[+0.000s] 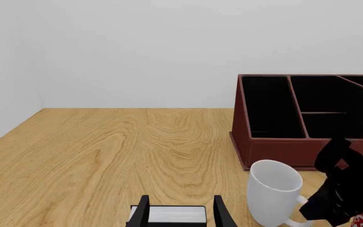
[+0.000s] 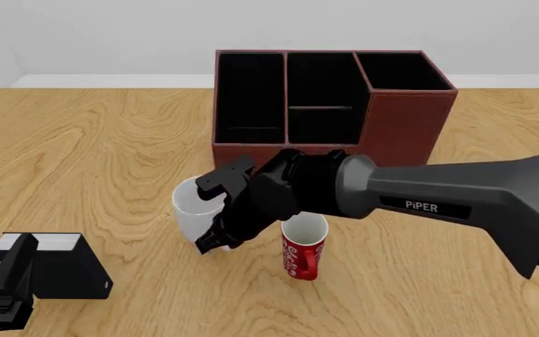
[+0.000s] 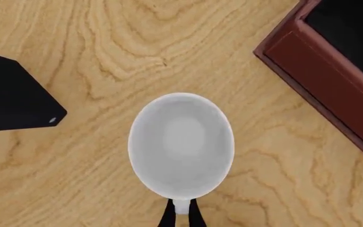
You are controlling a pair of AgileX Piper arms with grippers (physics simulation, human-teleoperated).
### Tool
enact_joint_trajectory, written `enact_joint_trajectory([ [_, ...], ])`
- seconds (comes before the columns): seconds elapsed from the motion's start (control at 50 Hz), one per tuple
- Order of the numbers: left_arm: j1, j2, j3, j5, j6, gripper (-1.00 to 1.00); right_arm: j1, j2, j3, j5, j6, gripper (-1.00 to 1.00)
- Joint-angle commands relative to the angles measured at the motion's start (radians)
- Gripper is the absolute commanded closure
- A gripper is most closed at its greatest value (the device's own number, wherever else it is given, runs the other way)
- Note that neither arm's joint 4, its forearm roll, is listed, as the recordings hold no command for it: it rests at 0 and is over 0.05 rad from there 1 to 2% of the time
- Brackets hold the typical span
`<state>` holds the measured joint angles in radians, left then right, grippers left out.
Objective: Pick up the white mug and place it to the right of the caddy.
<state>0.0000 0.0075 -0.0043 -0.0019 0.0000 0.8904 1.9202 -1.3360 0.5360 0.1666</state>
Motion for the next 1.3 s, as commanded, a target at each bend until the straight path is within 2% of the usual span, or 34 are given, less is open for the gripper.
enact_joint_trajectory([
  [0.02, 0.000, 0.000, 0.000, 0.000, 0.000, -1.00, -0.002, -0.001, 0.002, -0.001, -0.004, 1.00],
  [0.48, 0.000, 0.000, 0.000, 0.000, 0.000, -1.00, -0.010, -0.017, -0.006, 0.007, -0.037, 1.00],
  [0.64, 0.000, 0.000, 0.000, 0.000, 0.000, -1.00, -0.029, -0.049, 0.005, 0.008, -0.067, 1.00],
  [0.68, 0.000, 0.000, 0.000, 0.000, 0.000, -1.00, -0.035, -0.059, 0.011, 0.004, -0.090, 1.00],
  [1.3, 0.000, 0.000, 0.000, 0.000, 0.000, -1.00, -0.094, -0.210, 0.037, 0.007, -0.168, 1.00],
])
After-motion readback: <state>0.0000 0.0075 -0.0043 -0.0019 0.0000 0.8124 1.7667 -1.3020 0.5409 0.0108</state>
